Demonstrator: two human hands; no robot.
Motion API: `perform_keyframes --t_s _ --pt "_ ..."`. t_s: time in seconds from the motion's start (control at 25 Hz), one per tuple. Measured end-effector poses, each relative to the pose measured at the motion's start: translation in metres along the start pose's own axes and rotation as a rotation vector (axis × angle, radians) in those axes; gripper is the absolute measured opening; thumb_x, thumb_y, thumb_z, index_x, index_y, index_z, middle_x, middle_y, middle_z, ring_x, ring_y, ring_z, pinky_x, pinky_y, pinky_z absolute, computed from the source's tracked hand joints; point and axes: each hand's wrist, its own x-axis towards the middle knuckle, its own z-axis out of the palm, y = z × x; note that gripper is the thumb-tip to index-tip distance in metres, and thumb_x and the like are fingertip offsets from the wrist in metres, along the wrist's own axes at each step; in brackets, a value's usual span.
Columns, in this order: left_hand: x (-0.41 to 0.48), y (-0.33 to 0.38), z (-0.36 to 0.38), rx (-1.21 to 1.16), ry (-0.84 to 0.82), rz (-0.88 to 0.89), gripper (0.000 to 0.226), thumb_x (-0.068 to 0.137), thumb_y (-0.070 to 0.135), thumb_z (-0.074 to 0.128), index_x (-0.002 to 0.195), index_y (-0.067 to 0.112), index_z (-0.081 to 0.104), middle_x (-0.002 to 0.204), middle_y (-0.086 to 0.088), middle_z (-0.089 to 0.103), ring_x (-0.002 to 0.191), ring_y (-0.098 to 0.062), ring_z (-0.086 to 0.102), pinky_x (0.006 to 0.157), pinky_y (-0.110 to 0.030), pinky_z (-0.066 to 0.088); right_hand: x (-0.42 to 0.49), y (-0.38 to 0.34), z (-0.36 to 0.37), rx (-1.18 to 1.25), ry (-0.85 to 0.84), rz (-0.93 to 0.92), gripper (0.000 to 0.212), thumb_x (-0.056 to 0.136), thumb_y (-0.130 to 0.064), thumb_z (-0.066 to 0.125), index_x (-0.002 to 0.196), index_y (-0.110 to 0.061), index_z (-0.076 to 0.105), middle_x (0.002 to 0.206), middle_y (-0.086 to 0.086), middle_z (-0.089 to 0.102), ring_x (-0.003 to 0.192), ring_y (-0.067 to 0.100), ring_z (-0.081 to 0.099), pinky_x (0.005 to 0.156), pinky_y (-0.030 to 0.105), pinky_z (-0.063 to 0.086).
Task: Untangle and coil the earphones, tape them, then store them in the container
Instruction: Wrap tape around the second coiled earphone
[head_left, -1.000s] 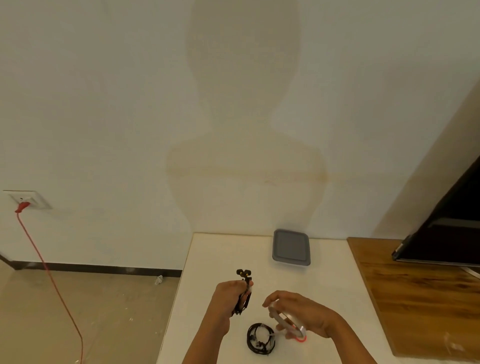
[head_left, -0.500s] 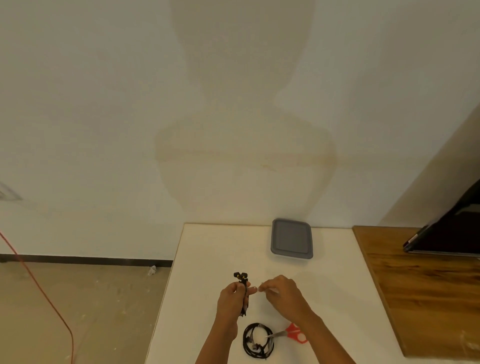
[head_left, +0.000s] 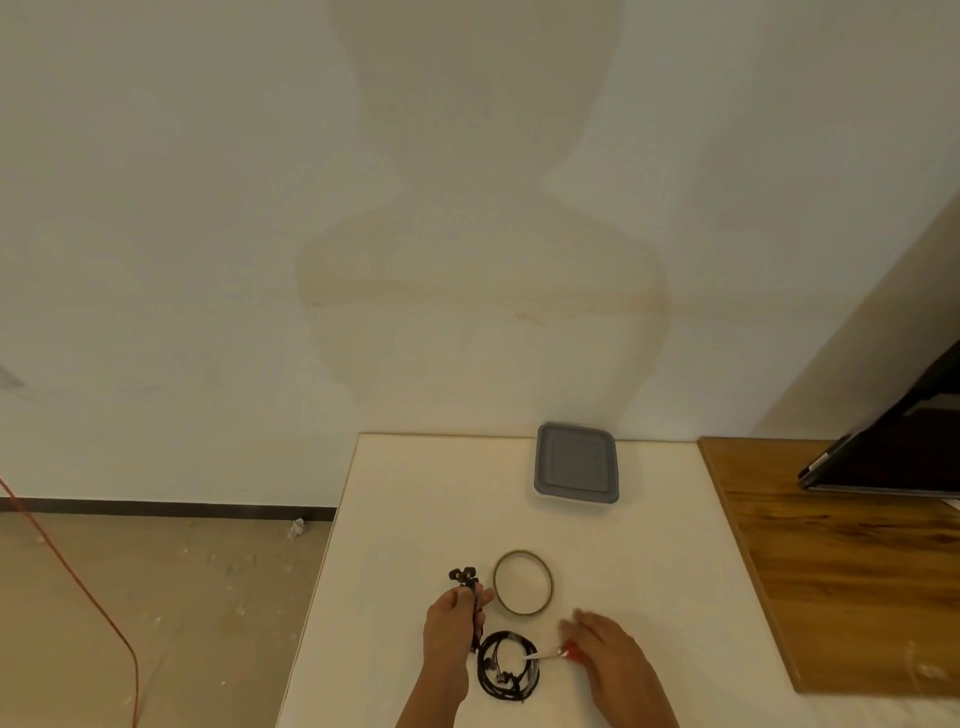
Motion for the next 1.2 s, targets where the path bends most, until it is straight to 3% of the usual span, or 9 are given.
perform_keyframes --t_s 0.12,0.24,0.4,0.44,0.52,0.6,0.72,0.88,1.2 --pt "-0.001 -0.002 0.000 -0.058 0.003 -0.019 0.027 0.098 0.009 0.041 0.090 0.002 0.066 0.086 -0.010 0.072 0.059 -0.016 0.045 0.052 -0.025 0.035 -0.030 0.008 0.005 0.015 -0.007 0.046 0.050 0.101 -0.035 0.022 0.101 -0.027 0.072 0.116 -0.007 0.060 0.097 0.004 0.054 0.089 0.000 0.037" --pt "-0.003 -0.003 -0.001 -0.073 0.004 -0.028 0.027 0.099 0.009 0.041 0.089 0.005 0.066 0.088 -0.009 0.072 0.058 -0.016 0.044 0.054 -0.026 0.037 -0.028 0.003 -0.006 -0.131 0.031 -0.012 0.033 0.082 -0.032 0.044 0.078 -0.025 0.076 0.081 -0.008 0.071 0.078 0.010 0.046 0.054 0.011 0.049" --pt "0.001 -0.008 -0.005 -0.071 0.020 -0.031 0.028 0.099 0.011 0.042 0.092 0.002 0.068 0.083 -0.008 0.071 0.061 -0.016 0.048 0.057 -0.026 0.041 -0.009 -0.010 -0.021 -0.289 -0.033 0.150 0.041 0.078 -0.046 0.049 0.049 -0.027 0.070 0.036 -0.007 0.051 0.036 0.013 0.050 0.028 0.015 0.024" --pt "0.003 -0.009 -0.007 -0.066 0.025 -0.035 0.028 0.098 0.011 0.043 0.092 0.001 0.069 0.078 -0.007 0.068 0.061 -0.017 0.048 0.056 -0.026 0.041 -0.006 -0.018 -0.030 -0.316 -0.154 0.213 0.037 0.077 -0.051 0.055 0.054 -0.027 0.071 0.042 -0.004 0.056 0.038 0.011 0.055 0.029 0.019 0.027" --pt "0.004 -0.009 -0.008 -0.077 0.023 -0.066 0.028 0.097 0.011 0.046 0.091 -0.001 0.070 0.065 -0.007 0.059 0.058 -0.017 0.046 0.052 -0.026 0.037 -0.005 -0.029 -0.041 -0.329 -0.271 0.259 0.028 0.085 -0.049 0.055 0.093 -0.025 0.068 0.087 0.002 0.068 0.082 0.012 0.069 0.056 0.030 0.049" --pt "0.005 -0.008 -0.010 -0.123 0.007 -0.114 0.025 0.096 0.011 0.049 0.091 -0.002 0.070 0.060 -0.007 0.054 0.055 -0.017 0.045 0.049 -0.024 0.035 -0.007 -0.033 -0.048 -0.100 -0.421 0.368 0.028 0.092 -0.045 0.044 0.105 -0.023 0.054 0.103 0.000 0.062 0.103 0.015 0.062 0.075 0.029 0.043" --pt "0.006 -0.007 -0.012 -0.215 -0.020 -0.157 0.028 0.098 0.012 0.045 0.093 -0.003 0.068 0.063 -0.008 0.053 0.056 -0.017 0.045 0.048 -0.024 0.037 -0.014 -0.052 -0.061 0.479 -0.419 0.504 0.019 0.078 -0.040 0.060 0.086 -0.024 0.056 0.064 -0.007 0.063 0.061 0.002 0.057 0.064 0.020 0.041" --pt "0.008 -0.009 -0.016 -0.287 -0.027 -0.190 0.027 0.096 0.010 0.048 0.086 -0.003 0.070 0.065 -0.009 0.059 0.056 -0.018 0.044 0.053 -0.028 0.033 0.001 -0.088 -0.052 1.038 -0.540 0.657 0.032 0.084 -0.040 0.068 0.088 -0.008 0.068 0.066 0.006 0.067 0.045 0.009 0.045 0.048 0.019 0.033" --pt "0.009 -0.010 -0.019 -0.454 -0.105 -0.281 0.030 0.101 0.014 0.041 0.090 -0.001 0.065 0.082 -0.015 0.068 0.079 -0.028 0.058 0.069 -0.038 0.047 0.041 -0.105 -0.022 1.347 -0.678 0.945 0.032 0.083 -0.039 0.066 0.084 -0.007 0.063 0.059 0.007 0.055 0.040 0.008 0.031 0.036 0.016 0.024"
